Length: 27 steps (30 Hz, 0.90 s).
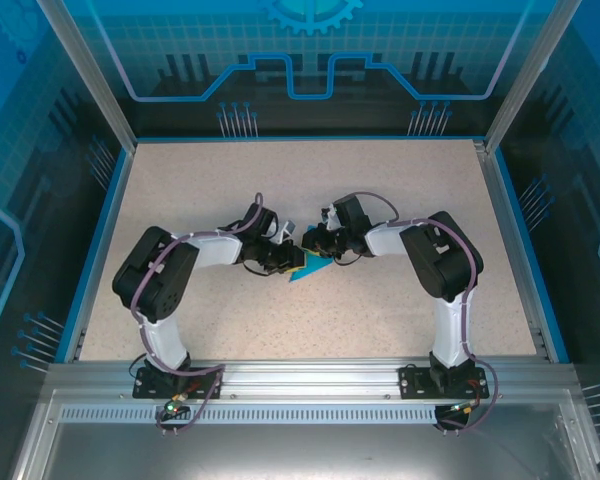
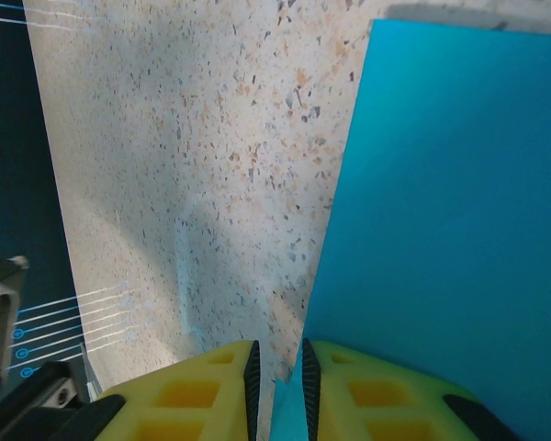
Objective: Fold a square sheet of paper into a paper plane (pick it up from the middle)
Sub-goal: Fourth fold the wing at the center of the table.
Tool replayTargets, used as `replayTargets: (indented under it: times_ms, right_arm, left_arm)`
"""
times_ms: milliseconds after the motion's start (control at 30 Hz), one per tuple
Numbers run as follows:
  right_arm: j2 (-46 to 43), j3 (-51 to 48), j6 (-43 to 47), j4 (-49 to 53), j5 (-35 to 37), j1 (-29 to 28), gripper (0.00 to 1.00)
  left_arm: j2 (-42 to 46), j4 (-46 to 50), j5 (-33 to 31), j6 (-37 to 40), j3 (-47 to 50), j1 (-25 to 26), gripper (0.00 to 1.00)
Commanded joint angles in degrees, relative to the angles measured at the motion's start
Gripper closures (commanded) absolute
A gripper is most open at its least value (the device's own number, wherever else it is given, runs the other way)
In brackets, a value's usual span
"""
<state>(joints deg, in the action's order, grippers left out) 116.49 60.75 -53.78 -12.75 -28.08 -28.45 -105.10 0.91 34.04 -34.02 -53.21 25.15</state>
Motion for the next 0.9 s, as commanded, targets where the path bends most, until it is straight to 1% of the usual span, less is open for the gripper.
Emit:
replayTargets:
  times_ms: [0,100,200,333,500,633,733,867]
  right_arm:
    - [2.69,-2.31,0.12,5.68,2.76,0.50,0.77]
    - [2.52,-2.44,0.28,5.69,2.84,0.50,0.77]
    - [2.02,-2.43,-0.12,4.69,1.86,0.50,0.77]
    - [0.02,-0.98,1.10,6.56,2.19,0.82,0.76]
    - [-2.78,0.87,3.30,7.07,-0.25,2.11,0.74]
    - [-8.19,0.27,6.25,9.30,0.86,3.51,0.73]
    - [-10.29,-0.81,7.42,9.91,0.89,3.68,0.77]
    - [-9.11,-1.79,6.54,6.76,-1.81,1.69,0.89]
  left_arm:
    - [-1.60,-1.11,-1.75,0.98,-0.89,0.36,0.83]
    - [-3.66,0.98,-3.45,2.38,-1.19,0.41,0.85]
    - [-5.36,3.50,-7.57,3.39,-0.25,0.32,0.89]
    - [-5.05,4.72,-12.05,3.30,3.25,0.34,0.92]
    - [-5.38,3.45,-12.25,2.79,5.18,0.34,0.94]
    - [-5.29,3.60,-11.95,2.75,4.79,0.34,0.94]
    - [-5.50,3.56,-11.70,2.60,4.52,0.31,0.94]
    - [-5.99,3.23,-10.94,2.26,4.18,0.34,0.95]
